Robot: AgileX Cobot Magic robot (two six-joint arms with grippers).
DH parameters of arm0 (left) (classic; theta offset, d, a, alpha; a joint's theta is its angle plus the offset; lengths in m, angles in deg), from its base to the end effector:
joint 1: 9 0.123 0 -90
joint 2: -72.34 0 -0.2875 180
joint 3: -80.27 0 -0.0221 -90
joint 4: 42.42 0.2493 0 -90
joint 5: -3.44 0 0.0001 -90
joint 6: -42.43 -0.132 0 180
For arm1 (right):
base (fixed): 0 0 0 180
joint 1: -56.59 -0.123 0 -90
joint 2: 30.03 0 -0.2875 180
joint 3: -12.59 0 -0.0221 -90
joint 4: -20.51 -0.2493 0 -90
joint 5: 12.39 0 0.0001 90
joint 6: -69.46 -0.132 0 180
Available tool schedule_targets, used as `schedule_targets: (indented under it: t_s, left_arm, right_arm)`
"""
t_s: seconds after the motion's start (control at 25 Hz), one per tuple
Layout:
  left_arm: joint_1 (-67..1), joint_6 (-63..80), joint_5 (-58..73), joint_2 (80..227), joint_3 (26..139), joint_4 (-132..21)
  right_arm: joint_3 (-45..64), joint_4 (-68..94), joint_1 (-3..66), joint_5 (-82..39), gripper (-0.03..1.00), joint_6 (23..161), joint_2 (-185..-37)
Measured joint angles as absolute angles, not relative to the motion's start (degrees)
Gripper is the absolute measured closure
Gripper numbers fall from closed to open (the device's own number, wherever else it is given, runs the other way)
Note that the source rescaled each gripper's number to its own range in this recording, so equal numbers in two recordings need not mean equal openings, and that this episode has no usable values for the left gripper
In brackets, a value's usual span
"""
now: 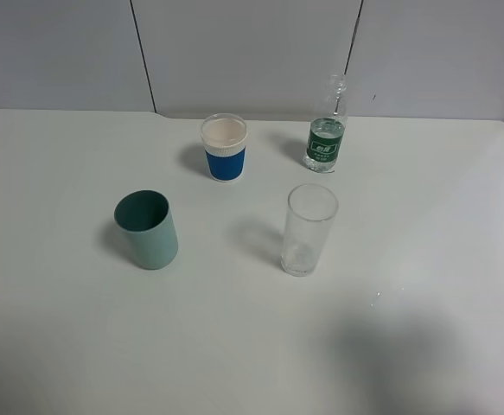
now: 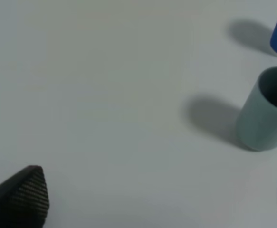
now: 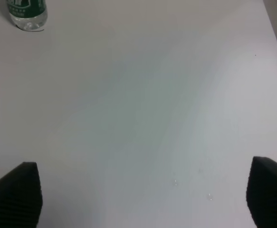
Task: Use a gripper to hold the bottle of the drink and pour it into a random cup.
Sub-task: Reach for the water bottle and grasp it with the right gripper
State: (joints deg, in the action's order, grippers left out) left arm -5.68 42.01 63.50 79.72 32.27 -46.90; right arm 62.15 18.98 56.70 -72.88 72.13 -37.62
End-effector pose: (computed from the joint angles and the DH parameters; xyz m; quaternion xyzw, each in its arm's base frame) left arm 0.0269 -0.0074 0.2632 -0.0198 0.8446 -0.0216 0.5346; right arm 0.0293 0.0030 0.2535 -0.0195 0.8552 0.0008 0.5179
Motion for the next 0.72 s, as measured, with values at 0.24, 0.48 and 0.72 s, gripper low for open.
schedule_targets:
  t_s: [0.24,0.48,0.72]
  left_arm:
    - [-5.68,42.01,63.50,79.72,32.27,-46.90]
    - [-5.68,42.01,63.50,79.72,32.27,-46.90]
    - [-5.68,42.01,63.50,79.72,32.27,-46.90]
  right_arm:
    - [62.15,18.98,56.70,-72.88,0.19,72.13,-37.62]
    - [62.15,18.98,56.70,-72.88,0.19,72.13,-37.62]
    - [62.15,18.98,56.70,-72.88,0.19,72.13,-37.62]
